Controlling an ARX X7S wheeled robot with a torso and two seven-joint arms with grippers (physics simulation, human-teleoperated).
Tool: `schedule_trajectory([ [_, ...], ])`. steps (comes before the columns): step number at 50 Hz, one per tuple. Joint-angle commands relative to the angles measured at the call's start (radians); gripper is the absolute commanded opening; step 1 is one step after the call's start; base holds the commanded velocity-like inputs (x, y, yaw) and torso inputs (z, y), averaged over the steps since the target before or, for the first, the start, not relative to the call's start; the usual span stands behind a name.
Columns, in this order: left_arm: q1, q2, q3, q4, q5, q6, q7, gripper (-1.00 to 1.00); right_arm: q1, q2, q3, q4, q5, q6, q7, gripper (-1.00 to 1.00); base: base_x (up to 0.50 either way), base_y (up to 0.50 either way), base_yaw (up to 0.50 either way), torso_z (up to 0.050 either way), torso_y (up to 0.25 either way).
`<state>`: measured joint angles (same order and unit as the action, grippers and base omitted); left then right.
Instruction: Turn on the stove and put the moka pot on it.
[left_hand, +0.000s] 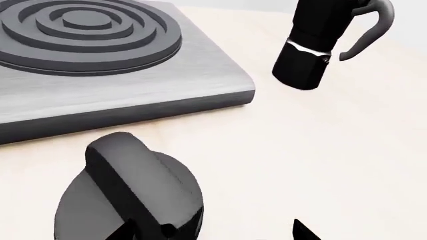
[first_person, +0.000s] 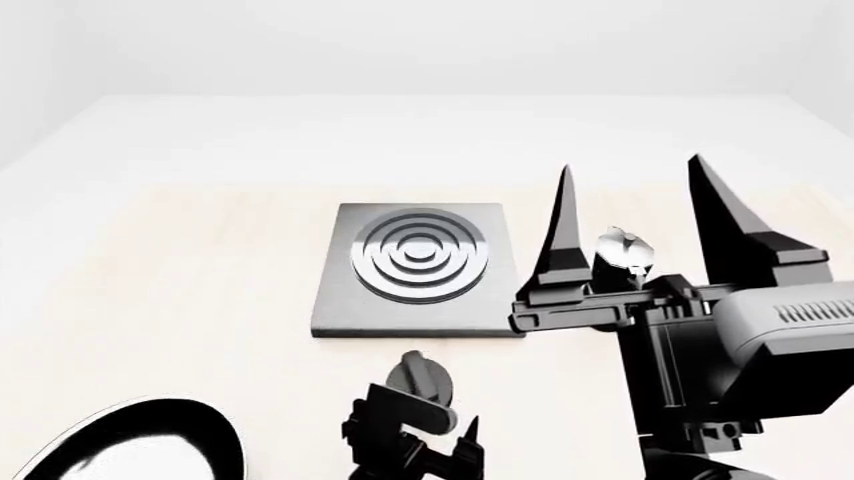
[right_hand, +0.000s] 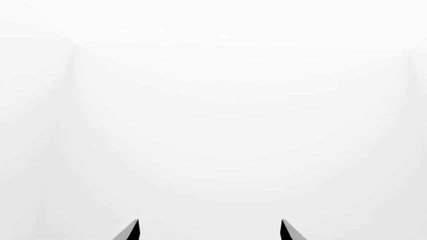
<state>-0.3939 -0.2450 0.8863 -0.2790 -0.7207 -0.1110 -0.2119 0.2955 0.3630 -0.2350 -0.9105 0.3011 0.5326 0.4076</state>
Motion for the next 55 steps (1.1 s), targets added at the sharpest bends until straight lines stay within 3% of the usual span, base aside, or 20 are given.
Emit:
schedule_trajectory([
  [1, -0.009, 0.007, 0.027, 0.046, 0.002, -0.020, -0.001, 1.00, 0.019, 0.005, 0.002, -0.015, 0.017, 0.028, 0.010, 1.00, 0.00, 0.00, 0.00, 0.000, 0.000],
  [20, -0.099, 0.043, 0.031, 0.055, -0.006, -0.077, -0.009, 1.00, -0.021, 0.016, -0.010, 0.022, 0.002, -0.041, 0.006, 1.00, 0.00, 0.00, 0.00, 0.000, 0.001],
  [27, -0.110, 0.013, 0.029, 0.175, 0.013, -0.079, -0.058, 1.00, -0.024, 0.025, 0.008, 0.031, 0.009, -0.053, 0.005, 1.00, 0.00, 0.00, 0.00, 0.000, 0.000],
  [41, -0.066, -0.174, -0.107, 0.583, 0.234, 0.131, -0.289, 1.00, 0.054, 0.060, 0.037, 0.086, 0.021, 0.020, 0.005, 1.00, 0.00, 0.00, 0.00, 0.000, 0.000],
  [47, -0.053, -0.239, -0.138, 0.712, 0.374, 0.087, -0.420, 1.00, 0.063, 0.063, 0.033, 0.165, 0.002, 0.000, -0.002, 1.00, 0.00, 0.00, 0.00, 0.000, 0.000],
  [55, -0.001, -0.327, -0.174, 0.858, 0.467, 0.100, -0.494, 1.00, 0.060, 0.060, 0.041, 0.303, -0.017, -0.068, -0.019, 1.00, 0.00, 0.00, 0.00, 0.000, 0.000],
])
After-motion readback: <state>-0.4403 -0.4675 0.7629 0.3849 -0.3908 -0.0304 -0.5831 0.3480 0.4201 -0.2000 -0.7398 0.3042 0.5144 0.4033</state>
